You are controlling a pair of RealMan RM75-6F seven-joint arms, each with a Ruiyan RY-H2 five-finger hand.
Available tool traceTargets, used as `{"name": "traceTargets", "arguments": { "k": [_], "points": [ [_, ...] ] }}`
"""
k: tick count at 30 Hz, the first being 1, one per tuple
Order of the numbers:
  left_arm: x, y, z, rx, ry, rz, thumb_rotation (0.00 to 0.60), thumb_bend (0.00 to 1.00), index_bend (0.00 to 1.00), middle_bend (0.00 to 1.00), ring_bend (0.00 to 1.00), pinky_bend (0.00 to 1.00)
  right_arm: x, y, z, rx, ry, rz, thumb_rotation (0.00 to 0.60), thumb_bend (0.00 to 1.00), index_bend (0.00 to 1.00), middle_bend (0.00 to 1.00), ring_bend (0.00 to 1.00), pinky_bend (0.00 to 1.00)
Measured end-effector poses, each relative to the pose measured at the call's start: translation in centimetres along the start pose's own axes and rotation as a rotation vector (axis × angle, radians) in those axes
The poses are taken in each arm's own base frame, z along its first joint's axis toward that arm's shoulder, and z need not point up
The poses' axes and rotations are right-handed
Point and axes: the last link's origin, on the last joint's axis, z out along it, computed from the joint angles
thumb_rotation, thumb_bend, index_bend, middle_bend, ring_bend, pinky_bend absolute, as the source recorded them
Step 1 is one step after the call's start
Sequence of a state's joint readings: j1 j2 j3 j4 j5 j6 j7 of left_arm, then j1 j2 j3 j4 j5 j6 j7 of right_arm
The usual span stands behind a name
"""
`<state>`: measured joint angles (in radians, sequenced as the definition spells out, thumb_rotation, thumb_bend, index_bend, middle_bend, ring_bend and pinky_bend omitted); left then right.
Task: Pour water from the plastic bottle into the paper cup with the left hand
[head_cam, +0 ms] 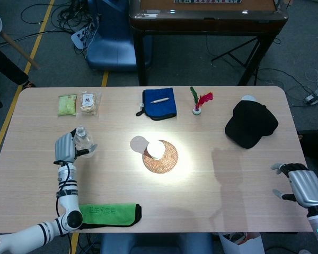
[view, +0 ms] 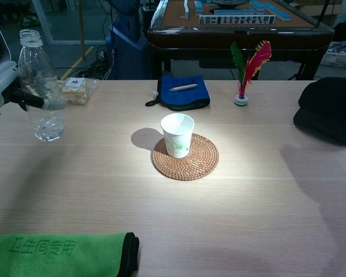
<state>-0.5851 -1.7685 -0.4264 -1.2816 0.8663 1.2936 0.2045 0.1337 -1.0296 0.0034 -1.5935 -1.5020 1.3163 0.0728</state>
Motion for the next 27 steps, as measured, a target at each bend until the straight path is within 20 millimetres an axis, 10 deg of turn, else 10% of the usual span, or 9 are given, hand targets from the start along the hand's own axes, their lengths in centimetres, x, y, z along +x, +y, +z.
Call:
{"name": "traceTargets", "arguments": {
  "k": [14, 27],
  "points": [
    [-0.8, -3.9, 0.3, 0.01, -0.059, -0.052, 0.6, 0.1, 0.6, 0.63, 0.36, 0.32, 0.0, 0.0, 0.0, -0.003, -0.001, -0.003, 0.6, 0.05, 0.36, 0.43, 0.34, 0.31],
    [-1.1, -5.3, 0.2, -0.009, -0.112, -0.047, 0.6, 0.1, 0.34, 0.28, 0.17, 0.22, -0.2, 0.0, 0.1, -0.003, -0.006, -0.007, 0.6, 0.05, 0.36, 0.43, 0.34, 0.31]
  ]
}}
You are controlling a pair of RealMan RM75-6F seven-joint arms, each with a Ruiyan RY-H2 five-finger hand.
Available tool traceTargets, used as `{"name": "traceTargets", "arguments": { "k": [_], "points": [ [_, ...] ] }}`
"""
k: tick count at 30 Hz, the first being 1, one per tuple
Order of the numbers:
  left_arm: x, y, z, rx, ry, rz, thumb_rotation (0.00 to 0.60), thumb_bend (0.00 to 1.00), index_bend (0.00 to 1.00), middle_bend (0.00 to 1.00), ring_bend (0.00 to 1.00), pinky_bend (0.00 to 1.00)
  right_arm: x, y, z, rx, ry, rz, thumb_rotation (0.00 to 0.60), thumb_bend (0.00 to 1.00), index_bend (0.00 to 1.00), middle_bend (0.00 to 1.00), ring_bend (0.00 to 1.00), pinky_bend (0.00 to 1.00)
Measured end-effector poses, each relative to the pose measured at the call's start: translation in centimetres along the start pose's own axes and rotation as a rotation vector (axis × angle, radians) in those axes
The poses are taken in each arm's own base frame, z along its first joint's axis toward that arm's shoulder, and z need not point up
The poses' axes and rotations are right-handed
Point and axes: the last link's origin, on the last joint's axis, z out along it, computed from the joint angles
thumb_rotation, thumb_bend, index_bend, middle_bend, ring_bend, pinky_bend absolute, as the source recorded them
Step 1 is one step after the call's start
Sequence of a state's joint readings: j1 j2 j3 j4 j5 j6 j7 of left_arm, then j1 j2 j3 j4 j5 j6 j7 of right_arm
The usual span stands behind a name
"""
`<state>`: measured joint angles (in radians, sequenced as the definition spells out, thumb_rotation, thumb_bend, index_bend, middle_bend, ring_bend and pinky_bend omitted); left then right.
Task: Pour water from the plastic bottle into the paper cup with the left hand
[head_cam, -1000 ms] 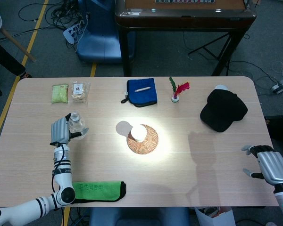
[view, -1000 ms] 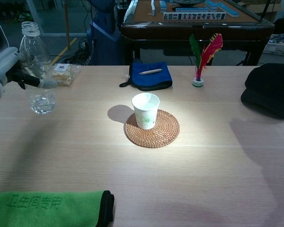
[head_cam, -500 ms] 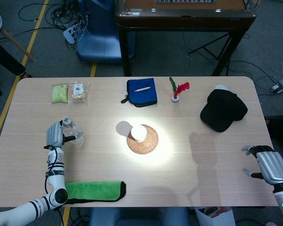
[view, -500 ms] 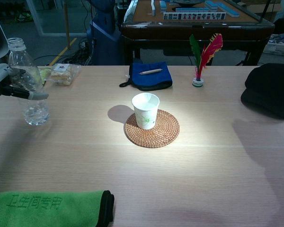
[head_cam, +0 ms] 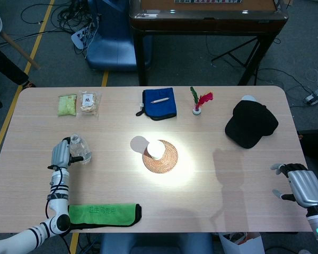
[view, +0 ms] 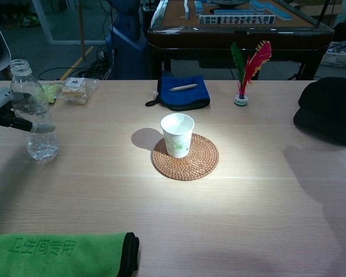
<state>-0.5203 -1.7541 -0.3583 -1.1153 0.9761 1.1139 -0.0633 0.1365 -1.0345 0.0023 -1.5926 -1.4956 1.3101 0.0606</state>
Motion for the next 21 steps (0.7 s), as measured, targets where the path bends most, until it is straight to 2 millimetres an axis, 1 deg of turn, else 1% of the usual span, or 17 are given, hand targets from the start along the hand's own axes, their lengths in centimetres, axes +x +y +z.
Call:
{"name": "traceTargets", "arguments": {
  "k": [5, 10, 12, 16, 21],
  "points": [
    [-0.1, -0.6, 0.0, 0.015, -0.042, 0.017, 0.6, 0.1, 0.2, 0.15, 0.09, 0.18, -0.1, 0.0, 0.0, 0.001, -0.002, -0.002, 0.6, 0.05, 0.36, 0.43, 0.34, 0.31],
    [0.1, -0.9, -0.1, 0.021, -0.066, 0.042, 0.6, 0.09, 0.06, 0.04, 0.04, 0.15, 0.0, 0.0, 0.0, 0.0, 0.0, -0.001, 0.6, 0.05, 0.36, 0.43, 0.34, 0.31],
    [0.3, -1.0, -0.1, 0.026, -0.068, 0.047, 0.6, 0.09, 0.01, 0.01, 0.02, 0.15, 0.0, 0.0, 0.0, 0.0, 0.0, -0.001, 0.6, 0.05, 0.36, 0.43, 0.34, 0.31],
    [0.8, -1.0, -0.3, 0.039, -0.078, 0.051, 0.6, 0.07, 0.0, 0.0, 0.0, 0.14, 0.0, 0.0, 0.0, 0.001, -0.002, -0.001, 0.6, 0.05, 0.36, 0.43, 0.34, 0.31],
    [1.8, -1.0, -0.8, 0.048, -0.092, 0.057, 0.6, 0.07, 0.0, 0.0, 0.0, 0.13, -0.1, -0.1, 0.0, 0.003, -0.003, -0.003, 0.6, 0.05, 0.36, 0.43, 0.34, 0.31]
  ]
}}
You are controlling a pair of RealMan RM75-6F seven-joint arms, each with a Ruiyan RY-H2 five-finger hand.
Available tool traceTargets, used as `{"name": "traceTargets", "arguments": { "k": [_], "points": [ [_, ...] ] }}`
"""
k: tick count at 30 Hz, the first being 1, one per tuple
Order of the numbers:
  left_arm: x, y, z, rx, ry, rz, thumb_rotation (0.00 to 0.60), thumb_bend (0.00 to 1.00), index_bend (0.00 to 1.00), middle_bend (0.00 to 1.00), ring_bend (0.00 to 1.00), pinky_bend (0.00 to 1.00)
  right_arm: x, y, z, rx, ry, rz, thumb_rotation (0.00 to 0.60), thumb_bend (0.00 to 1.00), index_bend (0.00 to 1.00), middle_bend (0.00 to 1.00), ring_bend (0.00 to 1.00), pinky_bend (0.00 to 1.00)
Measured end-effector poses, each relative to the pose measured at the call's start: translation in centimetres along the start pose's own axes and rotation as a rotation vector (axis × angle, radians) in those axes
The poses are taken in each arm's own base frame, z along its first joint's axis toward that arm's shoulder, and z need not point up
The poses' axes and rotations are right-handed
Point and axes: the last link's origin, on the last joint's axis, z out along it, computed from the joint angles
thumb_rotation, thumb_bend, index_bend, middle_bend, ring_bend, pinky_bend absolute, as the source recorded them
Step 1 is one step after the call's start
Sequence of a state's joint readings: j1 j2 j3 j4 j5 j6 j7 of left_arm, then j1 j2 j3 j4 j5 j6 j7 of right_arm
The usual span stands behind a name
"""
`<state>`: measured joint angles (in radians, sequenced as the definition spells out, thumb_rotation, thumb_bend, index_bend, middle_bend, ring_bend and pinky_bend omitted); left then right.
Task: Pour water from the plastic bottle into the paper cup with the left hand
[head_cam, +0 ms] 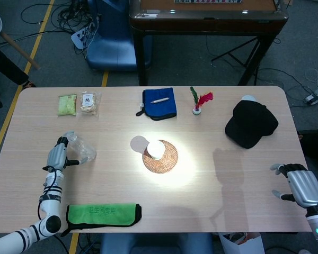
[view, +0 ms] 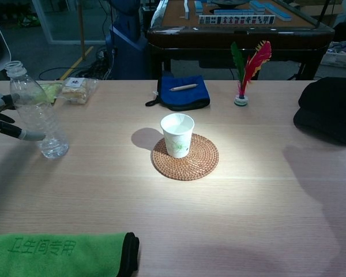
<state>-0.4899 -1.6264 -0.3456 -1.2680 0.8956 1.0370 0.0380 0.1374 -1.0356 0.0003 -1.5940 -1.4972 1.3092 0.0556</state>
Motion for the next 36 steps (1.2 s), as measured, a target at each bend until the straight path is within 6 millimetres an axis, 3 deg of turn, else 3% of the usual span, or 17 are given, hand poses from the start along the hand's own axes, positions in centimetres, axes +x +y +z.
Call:
{"name": "traceTargets", "arguments": {
  "k": [6, 13, 24, 27, 31, 36],
  "points": [
    [2.0, -0.5, -1.2, 0.006, -0.016, 0.05, 0.6, 0.07, 0.0, 0.0, 0.0, 0.13, 0.0, -0.1, -0.1, 0.0, 0.0, -0.004, 0.6, 0.05, 0.36, 0.43, 0.34, 0.31],
    [4.9, -2.5, -3.3, -0.002, 0.023, 0.211, 0.6, 0.07, 0.0, 0.0, 0.0, 0.13, -0.1, -0.2, -0.1, -0.002, 0.001, -0.014, 0.6, 0.05, 0.36, 0.43, 0.34, 0.31],
    [5.8, -6.1, -6.0, -0.057, 0.094, 0.455, 0.6, 0.07, 0.01, 0.0, 0.0, 0.14, 0.2, -0.3, -0.3, -0.013, 0.028, -0.038, 0.6, 0.05, 0.36, 0.43, 0.34, 0.31],
    [5.9, -6.8, -6.8, -0.099, 0.119, 0.526, 0.6, 0.07, 0.08, 0.0, 0.03, 0.18, 0.3, -0.4, -0.4, -0.015, 0.04, -0.046, 0.6, 0.05, 0.36, 0.43, 0.34, 0.31],
    [6.1, -7.9, -8.3, -0.156, 0.158, 0.596, 0.6, 0.07, 0.24, 0.11, 0.13, 0.27, 0.4, -0.5, -0.6, -0.019, 0.054, -0.057, 0.6, 0.05, 0.36, 0.43, 0.34, 0.31],
    [5.5, -8.7, -10.8, -0.204, 0.132, 0.633, 0.6, 0.07, 0.34, 0.24, 0.22, 0.32, 0.4, -0.6, -0.7, -0.026, 0.064, -0.065, 0.6, 0.05, 0.36, 0.43, 0.34, 0.31]
  ]
}}
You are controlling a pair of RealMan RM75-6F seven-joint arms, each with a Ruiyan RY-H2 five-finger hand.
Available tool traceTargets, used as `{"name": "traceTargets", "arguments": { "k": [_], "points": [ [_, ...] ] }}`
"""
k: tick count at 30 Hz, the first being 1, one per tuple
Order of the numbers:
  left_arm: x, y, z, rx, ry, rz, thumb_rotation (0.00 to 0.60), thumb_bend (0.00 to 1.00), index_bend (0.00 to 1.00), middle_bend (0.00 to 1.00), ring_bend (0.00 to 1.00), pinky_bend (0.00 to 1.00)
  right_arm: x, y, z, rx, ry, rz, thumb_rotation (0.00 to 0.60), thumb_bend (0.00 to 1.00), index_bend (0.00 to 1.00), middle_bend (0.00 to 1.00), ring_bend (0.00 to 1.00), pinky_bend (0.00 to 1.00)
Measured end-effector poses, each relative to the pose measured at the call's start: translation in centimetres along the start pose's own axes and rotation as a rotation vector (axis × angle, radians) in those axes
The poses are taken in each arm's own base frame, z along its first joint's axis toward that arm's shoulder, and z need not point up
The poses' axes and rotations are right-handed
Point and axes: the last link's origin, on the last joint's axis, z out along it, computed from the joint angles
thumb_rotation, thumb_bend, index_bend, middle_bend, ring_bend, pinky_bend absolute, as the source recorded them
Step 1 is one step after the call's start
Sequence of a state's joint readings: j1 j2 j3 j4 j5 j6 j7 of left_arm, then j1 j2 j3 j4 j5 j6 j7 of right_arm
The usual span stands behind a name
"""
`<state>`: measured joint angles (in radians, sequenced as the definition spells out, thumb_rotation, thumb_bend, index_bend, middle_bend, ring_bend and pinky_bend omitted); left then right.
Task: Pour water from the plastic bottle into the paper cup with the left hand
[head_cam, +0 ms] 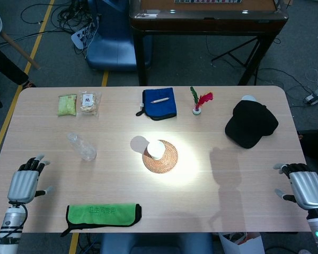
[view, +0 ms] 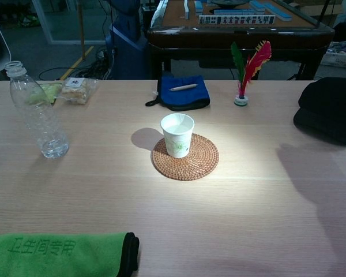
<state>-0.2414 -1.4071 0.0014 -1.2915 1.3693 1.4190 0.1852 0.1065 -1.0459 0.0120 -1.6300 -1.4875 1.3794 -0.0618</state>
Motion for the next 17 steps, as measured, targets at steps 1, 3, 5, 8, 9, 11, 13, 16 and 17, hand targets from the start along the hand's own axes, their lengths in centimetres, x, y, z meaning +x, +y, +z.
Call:
{"name": "traceTargets", "arguments": {
  "k": [1, 3, 5, 8, 9, 11, 13, 16, 17],
  "points": [
    [0.0, 0.1, -0.5, -0.015, -0.008, 0.015, 0.6, 0.07, 0.35, 0.26, 0.23, 0.33, 0.0, 0.0, 0.0, -0.002, 0.002, -0.002, 0.6, 0.05, 0.36, 0.43, 0.34, 0.31],
    [0.0, 0.3, -1.2, -0.031, -0.014, 0.041, 0.6, 0.07, 0.36, 0.27, 0.24, 0.34, 0.1, 0.0, -0.1, -0.005, 0.005, -0.004, 0.6, 0.05, 0.36, 0.43, 0.34, 0.31],
    [0.1, 0.4, -1.9, -0.051, -0.015, 0.077, 0.6, 0.07, 0.37, 0.28, 0.25, 0.35, 0.2, 0.0, -0.1, -0.007, 0.009, -0.003, 0.6, 0.05, 0.36, 0.43, 0.34, 0.31],
    [0.2, 0.5, -2.7, -0.061, -0.022, 0.114, 0.6, 0.07, 0.37, 0.29, 0.25, 0.35, 0.4, 0.2, -0.3, -0.011, 0.017, 0.001, 0.6, 0.05, 0.36, 0.43, 0.34, 0.31],
    [0.3, 0.4, -2.8, -0.059, -0.023, 0.115, 0.6, 0.07, 0.37, 0.29, 0.25, 0.35, 0.5, 0.2, -0.3, -0.013, 0.021, 0.003, 0.6, 0.05, 0.36, 0.43, 0.34, 0.31],
    [0.4, 0.4, -2.9, -0.056, -0.022, 0.111, 0.6, 0.07, 0.38, 0.29, 0.25, 0.35, 0.6, 0.4, -0.3, -0.018, 0.026, 0.007, 0.6, 0.05, 0.36, 0.43, 0.34, 0.31],
    [0.3, 0.4, -2.8, -0.058, -0.024, 0.11, 0.6, 0.07, 0.38, 0.3, 0.25, 0.35, 0.7, 0.6, -0.4, -0.024, 0.029, 0.01, 0.6, 0.05, 0.36, 0.43, 0.34, 0.31],
    [0.1, 0.5, -2.8, -0.064, -0.031, 0.111, 0.6, 0.07, 0.38, 0.3, 0.25, 0.35, 0.7, 0.7, -0.4, -0.027, 0.025, 0.01, 0.6, 0.05, 0.36, 0.43, 0.34, 0.31],
    [0.0, 0.6, -2.8, -0.065, -0.034, 0.111, 0.6, 0.07, 0.38, 0.3, 0.25, 0.35, 0.7, 0.7, -0.4, -0.027, 0.025, 0.01, 0.6, 0.05, 0.36, 0.43, 0.34, 0.31]
  ]
}}
